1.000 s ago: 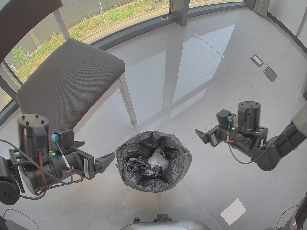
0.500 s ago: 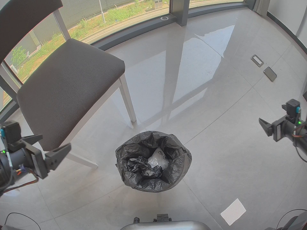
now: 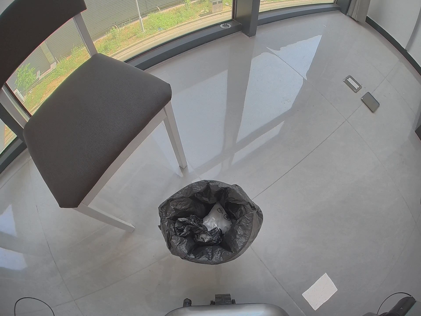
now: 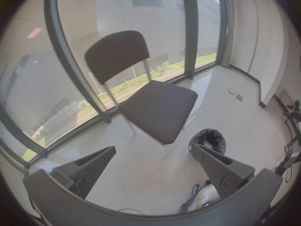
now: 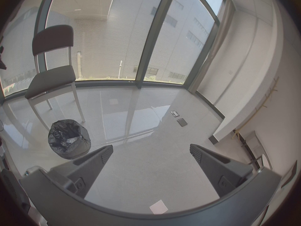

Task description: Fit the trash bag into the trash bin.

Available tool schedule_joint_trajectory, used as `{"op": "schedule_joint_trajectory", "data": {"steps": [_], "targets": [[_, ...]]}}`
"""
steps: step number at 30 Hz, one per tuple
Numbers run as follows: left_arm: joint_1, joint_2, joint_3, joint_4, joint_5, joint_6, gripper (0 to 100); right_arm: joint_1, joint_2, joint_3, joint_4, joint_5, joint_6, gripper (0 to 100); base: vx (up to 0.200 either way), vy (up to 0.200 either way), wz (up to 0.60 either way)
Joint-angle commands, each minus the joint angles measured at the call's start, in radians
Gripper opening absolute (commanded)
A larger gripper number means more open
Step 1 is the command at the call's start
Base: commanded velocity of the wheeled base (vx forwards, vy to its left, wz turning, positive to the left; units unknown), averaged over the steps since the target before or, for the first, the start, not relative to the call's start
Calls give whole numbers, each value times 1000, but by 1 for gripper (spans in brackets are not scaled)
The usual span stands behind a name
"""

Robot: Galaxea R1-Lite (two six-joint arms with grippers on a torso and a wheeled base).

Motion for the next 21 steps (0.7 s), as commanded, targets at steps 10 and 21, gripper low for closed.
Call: {"op": "schedule_joint_trajectory", "data": {"steps": [10,21], "targets": [[347,-447,-412,632,53,12,100,-162,-456,-105,486,-114,84,100,0,0,0],[351,-478,-390,658,-13,-20,100,-164,-564,356,50,72,175,100,0,0,0]]}}
